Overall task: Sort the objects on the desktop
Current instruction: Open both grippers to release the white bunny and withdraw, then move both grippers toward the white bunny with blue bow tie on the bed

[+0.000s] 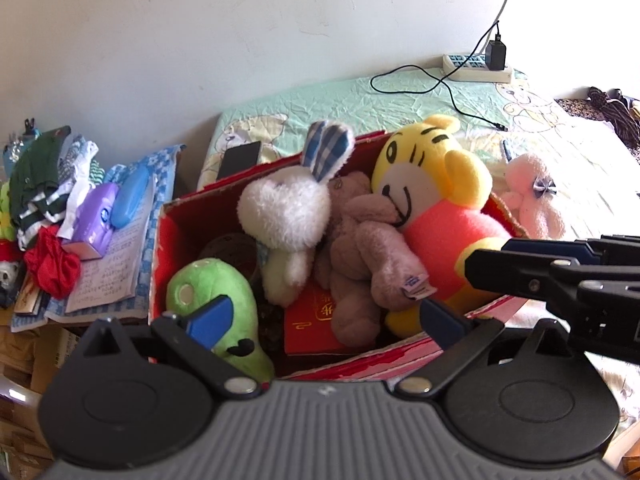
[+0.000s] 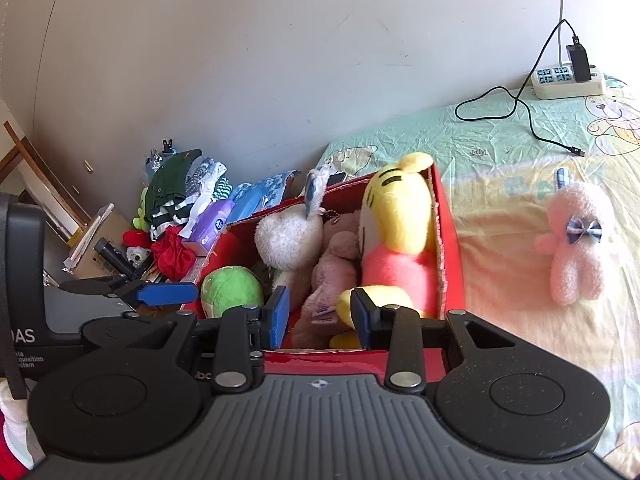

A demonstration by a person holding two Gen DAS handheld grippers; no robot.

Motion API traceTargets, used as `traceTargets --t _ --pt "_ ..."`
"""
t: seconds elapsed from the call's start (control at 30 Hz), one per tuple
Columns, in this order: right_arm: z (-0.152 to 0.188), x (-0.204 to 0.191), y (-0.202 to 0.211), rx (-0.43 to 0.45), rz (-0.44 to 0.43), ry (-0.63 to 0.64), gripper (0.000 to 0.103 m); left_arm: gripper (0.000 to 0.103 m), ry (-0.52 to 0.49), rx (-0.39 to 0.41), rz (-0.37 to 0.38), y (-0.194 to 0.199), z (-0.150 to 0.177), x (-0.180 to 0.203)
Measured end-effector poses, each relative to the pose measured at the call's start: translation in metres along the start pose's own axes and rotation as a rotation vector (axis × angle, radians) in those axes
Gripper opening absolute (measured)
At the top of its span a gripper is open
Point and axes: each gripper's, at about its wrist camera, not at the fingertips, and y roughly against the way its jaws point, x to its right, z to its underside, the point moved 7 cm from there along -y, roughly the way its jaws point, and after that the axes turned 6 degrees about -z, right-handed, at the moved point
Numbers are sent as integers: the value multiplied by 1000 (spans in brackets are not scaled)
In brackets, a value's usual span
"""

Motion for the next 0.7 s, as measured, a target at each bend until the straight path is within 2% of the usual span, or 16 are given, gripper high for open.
traceTargets --t 0.3,0.5,0.7 --pt "-13 32 33 -13 -17 7 37 100 46 21 -13 19 -19 30" --pt "-16 61 51 -17 -6 -10 37 98 55 55 8 32 -32 61" --pt "-21 105 75 -8 43 -49 37 98 34 60 64 32 -44 106"
